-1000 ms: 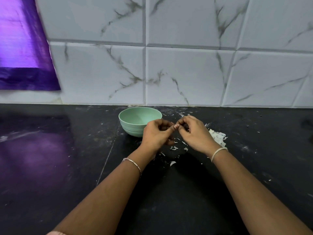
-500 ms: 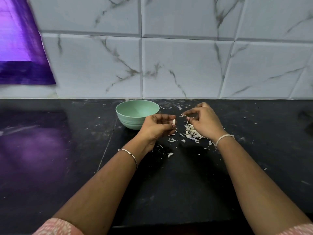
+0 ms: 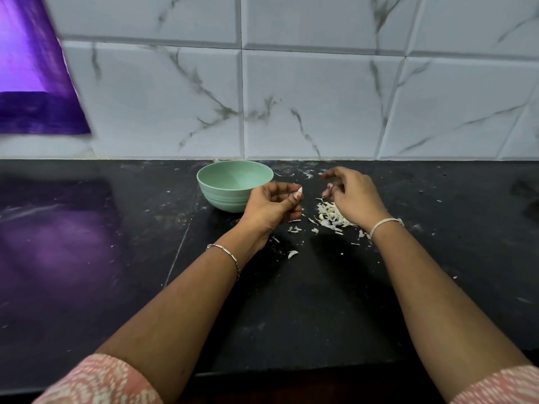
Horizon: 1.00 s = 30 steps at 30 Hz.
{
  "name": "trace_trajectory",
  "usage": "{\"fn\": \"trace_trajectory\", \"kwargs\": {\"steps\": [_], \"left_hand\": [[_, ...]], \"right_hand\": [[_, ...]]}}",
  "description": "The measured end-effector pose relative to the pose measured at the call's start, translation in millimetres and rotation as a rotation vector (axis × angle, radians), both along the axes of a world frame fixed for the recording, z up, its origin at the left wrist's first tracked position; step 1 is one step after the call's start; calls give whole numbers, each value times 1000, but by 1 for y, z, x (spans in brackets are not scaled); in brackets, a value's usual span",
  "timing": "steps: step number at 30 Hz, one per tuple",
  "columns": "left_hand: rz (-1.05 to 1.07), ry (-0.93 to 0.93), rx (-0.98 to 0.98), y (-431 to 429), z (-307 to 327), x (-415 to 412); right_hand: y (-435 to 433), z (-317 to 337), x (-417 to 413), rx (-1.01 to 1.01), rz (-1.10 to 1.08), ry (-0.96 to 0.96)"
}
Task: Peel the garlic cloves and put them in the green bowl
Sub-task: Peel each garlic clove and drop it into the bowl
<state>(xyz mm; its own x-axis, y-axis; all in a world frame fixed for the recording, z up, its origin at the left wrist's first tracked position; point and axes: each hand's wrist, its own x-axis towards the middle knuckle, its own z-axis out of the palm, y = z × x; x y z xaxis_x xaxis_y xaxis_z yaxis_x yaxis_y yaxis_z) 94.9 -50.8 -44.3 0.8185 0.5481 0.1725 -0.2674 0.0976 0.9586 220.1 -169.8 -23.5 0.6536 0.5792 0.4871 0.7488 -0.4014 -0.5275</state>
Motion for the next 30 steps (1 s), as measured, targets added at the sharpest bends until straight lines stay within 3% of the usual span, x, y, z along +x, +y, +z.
{"fn": "trace_trajectory", "kwargs": {"steps": [3, 7, 9, 23, 30], "left_hand": [[20, -2, 15, 0, 0, 1], [43, -3, 27, 1, -1, 2], [60, -7, 22, 2, -1, 1], [138, 90, 164, 4, -2, 8], [88, 45, -73, 3, 6, 1]], "right_hand": [[4, -1, -1, 58, 26, 84], [10, 1, -14, 220, 202, 401], [14, 0, -21, 213, 256, 432], [20, -5, -25, 296, 228, 431], [20, -5, -22, 199, 263, 191]]}}
